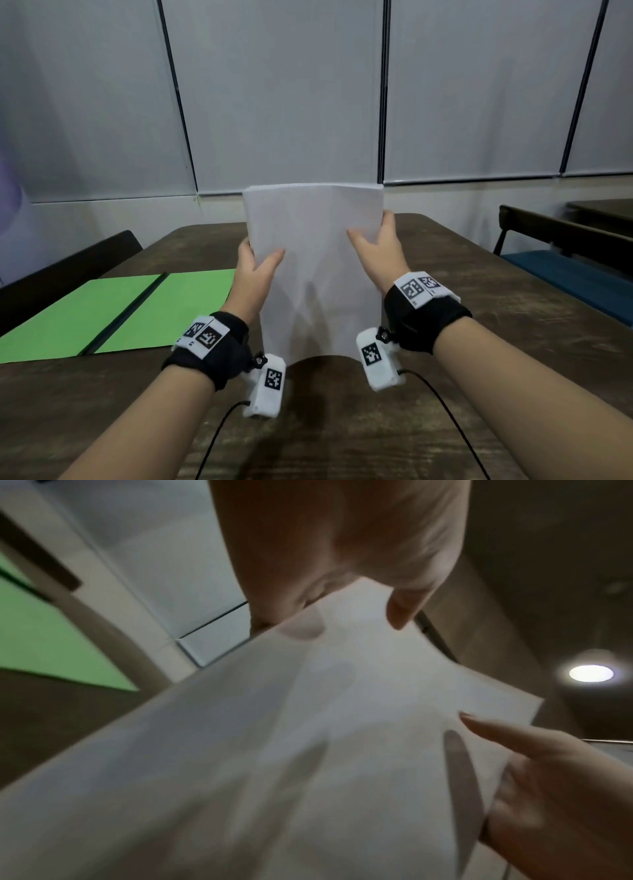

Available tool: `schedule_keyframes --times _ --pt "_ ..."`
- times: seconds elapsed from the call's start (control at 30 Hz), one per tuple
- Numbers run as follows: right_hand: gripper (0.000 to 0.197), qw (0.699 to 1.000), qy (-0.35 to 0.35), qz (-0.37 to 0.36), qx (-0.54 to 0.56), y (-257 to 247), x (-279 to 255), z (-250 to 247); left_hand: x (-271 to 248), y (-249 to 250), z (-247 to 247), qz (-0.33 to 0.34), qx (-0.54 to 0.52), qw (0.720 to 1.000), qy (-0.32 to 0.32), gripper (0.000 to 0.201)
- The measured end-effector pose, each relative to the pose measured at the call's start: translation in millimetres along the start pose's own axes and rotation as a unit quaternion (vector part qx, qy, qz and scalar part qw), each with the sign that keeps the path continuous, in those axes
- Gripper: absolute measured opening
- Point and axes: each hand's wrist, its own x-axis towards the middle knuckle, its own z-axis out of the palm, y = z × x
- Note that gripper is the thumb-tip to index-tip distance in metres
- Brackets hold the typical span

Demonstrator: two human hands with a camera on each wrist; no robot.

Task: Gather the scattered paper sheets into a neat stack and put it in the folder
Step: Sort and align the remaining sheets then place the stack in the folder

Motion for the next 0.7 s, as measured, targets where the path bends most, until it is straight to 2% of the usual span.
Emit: schedule_keyframes --times 0.07,0.17,0.27,0.33,0.5,0.6,0.7 --pt "0.05 0.997 -0.029 0.069 0.012 27 -10 -3 -9 -21 -3 -0.063 -0.057 0.996 -0.027 0.072" --pt "0.041 0.991 -0.05 0.122 -0.001 57 -26 -5 -14 -50 3 -0.088 -0.066 0.994 -0.015 0.08" --pt "0.03 0.993 -0.032 0.11 -0.004 61 -24 -5 0 -66 9 -0.088 -0.08 0.993 0.007 0.059" --pt "0.03 0.995 -0.023 0.096 0.001 61 -21 -8 6 -67 9 -0.083 -0.075 0.994 -0.003 0.05" --pt "0.026 0.99 -0.052 0.129 -0.007 88 -35 -14 -15 -73 3 -0.118 -0.017 0.993 -0.024 0.048" --pt "0.031 0.984 -0.071 0.162 -0.03 95 -44 -15 -24 -88 2 -0.152 0.023 0.988 -0.028 0.036" --pt "0.032 0.982 -0.068 0.171 -0.04 96 -44 -16 -24 -91 3 -0.147 0.043 0.987 -0.038 0.041"
